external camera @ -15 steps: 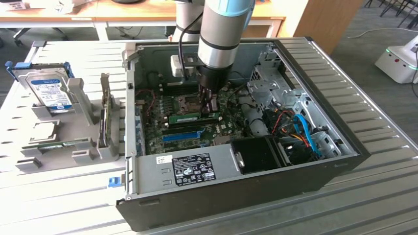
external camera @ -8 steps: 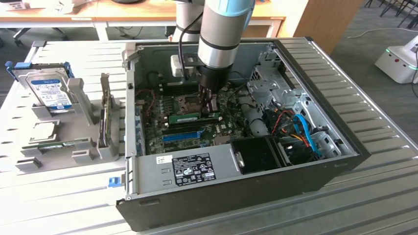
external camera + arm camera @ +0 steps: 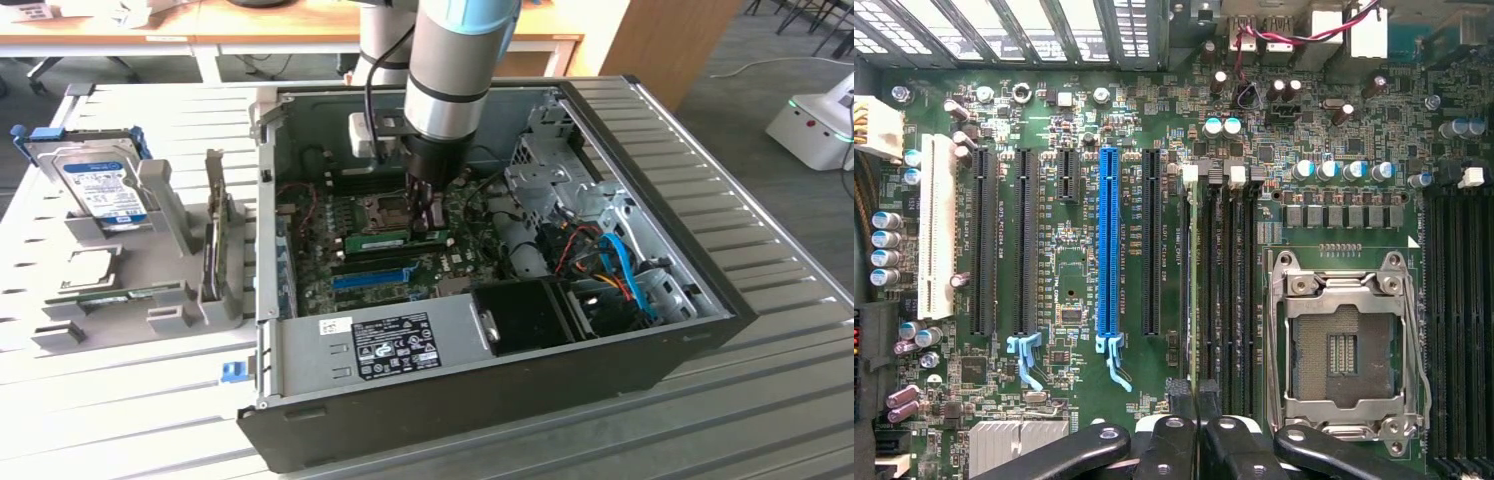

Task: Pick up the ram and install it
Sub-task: 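Insert the ram into the slot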

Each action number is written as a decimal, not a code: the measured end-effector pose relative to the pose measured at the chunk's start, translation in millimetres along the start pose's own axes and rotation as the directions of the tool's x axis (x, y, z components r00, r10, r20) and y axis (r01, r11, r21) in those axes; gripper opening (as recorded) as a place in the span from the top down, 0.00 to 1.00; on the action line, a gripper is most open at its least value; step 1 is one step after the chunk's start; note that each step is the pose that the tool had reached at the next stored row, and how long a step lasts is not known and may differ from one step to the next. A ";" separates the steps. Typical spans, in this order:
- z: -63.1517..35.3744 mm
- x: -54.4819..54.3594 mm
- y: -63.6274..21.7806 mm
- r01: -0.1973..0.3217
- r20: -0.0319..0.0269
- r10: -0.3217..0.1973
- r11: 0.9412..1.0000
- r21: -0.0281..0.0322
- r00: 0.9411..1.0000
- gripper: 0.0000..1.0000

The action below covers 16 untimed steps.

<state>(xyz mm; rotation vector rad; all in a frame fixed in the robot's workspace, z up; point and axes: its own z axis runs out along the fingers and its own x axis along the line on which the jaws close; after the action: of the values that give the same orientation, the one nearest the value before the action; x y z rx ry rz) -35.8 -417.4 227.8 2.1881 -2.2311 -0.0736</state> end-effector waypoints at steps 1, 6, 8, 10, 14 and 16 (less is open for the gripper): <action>0.1 0.0 0.0 0.000 0.000 0.000 1.000 0.000 1.000 0.88; 0.2 0.0 0.0 0.000 0.000 0.000 1.000 0.000 1.000 0.88; 0.2 0.0 0.0 0.000 0.000 0.000 1.000 0.000 1.000 0.88; 0.2 0.0 0.0 0.000 0.000 0.000 1.000 0.000 1.000 0.88; 0.8 0.0 -0.1 0.000 0.000 0.000 1.000 0.000 1.000 0.88; 0.8 0.0 -0.1 0.000 0.000 0.000 1.000 0.000 1.000 0.88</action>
<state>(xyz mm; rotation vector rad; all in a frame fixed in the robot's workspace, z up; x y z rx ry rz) -35.8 -417.4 226.9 2.1882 -2.2312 -0.0738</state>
